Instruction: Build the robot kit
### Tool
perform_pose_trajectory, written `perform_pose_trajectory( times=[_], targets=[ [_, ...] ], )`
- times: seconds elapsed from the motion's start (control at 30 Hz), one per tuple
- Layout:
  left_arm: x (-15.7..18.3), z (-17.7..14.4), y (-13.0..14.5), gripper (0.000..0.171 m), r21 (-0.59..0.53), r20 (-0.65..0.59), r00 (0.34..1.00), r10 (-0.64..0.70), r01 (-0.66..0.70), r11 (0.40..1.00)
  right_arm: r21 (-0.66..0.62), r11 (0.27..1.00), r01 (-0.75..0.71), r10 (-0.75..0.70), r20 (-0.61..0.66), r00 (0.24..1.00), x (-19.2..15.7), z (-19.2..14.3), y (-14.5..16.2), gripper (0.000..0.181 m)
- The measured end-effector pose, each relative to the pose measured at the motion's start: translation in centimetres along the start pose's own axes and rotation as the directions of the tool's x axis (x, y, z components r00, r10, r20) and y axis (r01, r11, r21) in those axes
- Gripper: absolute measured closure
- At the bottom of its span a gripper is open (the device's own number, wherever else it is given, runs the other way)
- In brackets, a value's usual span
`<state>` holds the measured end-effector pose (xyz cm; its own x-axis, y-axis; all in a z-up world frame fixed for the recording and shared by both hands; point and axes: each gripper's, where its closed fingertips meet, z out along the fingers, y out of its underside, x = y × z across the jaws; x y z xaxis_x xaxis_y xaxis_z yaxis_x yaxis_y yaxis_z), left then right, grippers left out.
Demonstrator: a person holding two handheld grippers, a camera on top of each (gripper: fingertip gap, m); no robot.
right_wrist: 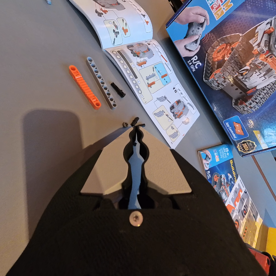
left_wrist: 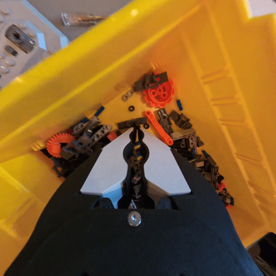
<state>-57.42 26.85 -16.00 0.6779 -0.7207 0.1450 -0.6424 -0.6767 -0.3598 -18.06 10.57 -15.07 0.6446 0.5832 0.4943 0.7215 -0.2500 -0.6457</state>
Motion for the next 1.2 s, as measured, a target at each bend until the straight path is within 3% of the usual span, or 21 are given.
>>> perform_pose_trajectory(
  times=[0.17, 0.37, 0.4, 0.47, 0.57, 0.67, 0.73, 0.9, 1.0, 1.13, 1.17, 1.2],
  targets=[
    [2.5, -0.7, 2.8, 0.171, -0.06, -0.107, 0.994, 0.003, -0.009, 0.998, -0.003, 1.0, 0.008, -0.008, 0.005, 1.0, -0.2, 0.0, 0.0, 0.181],
    [4.1, -1.8, 5.8, 0.171, -0.165, -0.141, 0.989, 0.038, -0.061, 0.984, -0.006, 1.0, 0.008, -0.008, 0.005, 1.0, -0.2, 0.0, 0.0, 0.181],
    [3.9, -1.9, 5.7, 0.165, -0.155, -0.125, 0.992, 0.034, -0.054, 0.986, -0.006, 1.0, 0.008, -0.008, 0.004, 1.0, -0.2, 0.0, 0.0, 0.181],
    [2.5, -2.5, 4.8, 0.134, -0.1, -0.051, 0.999, 0.011, -0.016, 0.995, -0.006, 1.0, 0.01, -0.01, 0.004, 1.0, -0.2, 0.0, 0.0, 0.181],
    [-0.6, -3.9, 2.6, 0.122, 0.015, 0.096, 0.995, -0.016, 0.015, 1.0, -0.006, 1.0, 0.011, -0.011, 0.004, 1.0, -0.2, 0.1, 0.0, 0.181],
    [-2.8, -4.7, 0.8, 0.108, 0.083, 0.167, 0.982, -0.089, 0.076, 0.994, -0.013, 1.0, 0.012, -0.011, 0.01, 1.0, -0.3, 0.2, 0.2, 0.181],
    [-4.0, -4.5, 0.4, 0.085, 0.076, 0.182, 0.97, -0.163, 0.151, 0.986, -0.017, 1.0, 0.011, -0.011, 0.015, 1.0, -0.4, 0.3, 0.3, 0.181],
    [-5.9, -3.2, 0.1, 0.084, 0.02, 0.27, 0.943, -0.196, 0.198, 0.98, -0.023, 1.0, 0.006, -0.005, 0.019, 1.0, -0.4, 0.4, 0.5, 0.181],
    [-5.8, -1.7, 0.7, 0.071, -0.065, 0.283, 0.938, -0.198, 0.225, 0.972, -0.026, 1.0, 0.005, -0.005, 0.024, 1.0, -0.5, 0.4, 0.5, 0.181],
    [-6.4, -0.6, 0.9, 0.077, -0.137, 0.289, 0.937, -0.196, 0.243, 0.96, -0.028, 1.0, 0.011, -0.01, 0.027, 1.0, -0.6, 0.5, 0.5, 0.181],
    [-6.2, -0.6, 0.7, 0.094, -0.143, 0.271, 0.946, -0.181, 0.225, 0.964, -0.029, 1.0, 0.011, -0.01, 0.026, 1.0, -0.6, 0.5, 0.5, 0.181],
    [-5.8, -0.6, 0.3, 0.125, -0.128, 0.242, 0.955, -0.172, 0.207, 0.97, -0.029, 1.0, 0.009, -0.008, 0.026, 1.0, -0.6, 0.5, 0.6, 0.181]
  ],
)
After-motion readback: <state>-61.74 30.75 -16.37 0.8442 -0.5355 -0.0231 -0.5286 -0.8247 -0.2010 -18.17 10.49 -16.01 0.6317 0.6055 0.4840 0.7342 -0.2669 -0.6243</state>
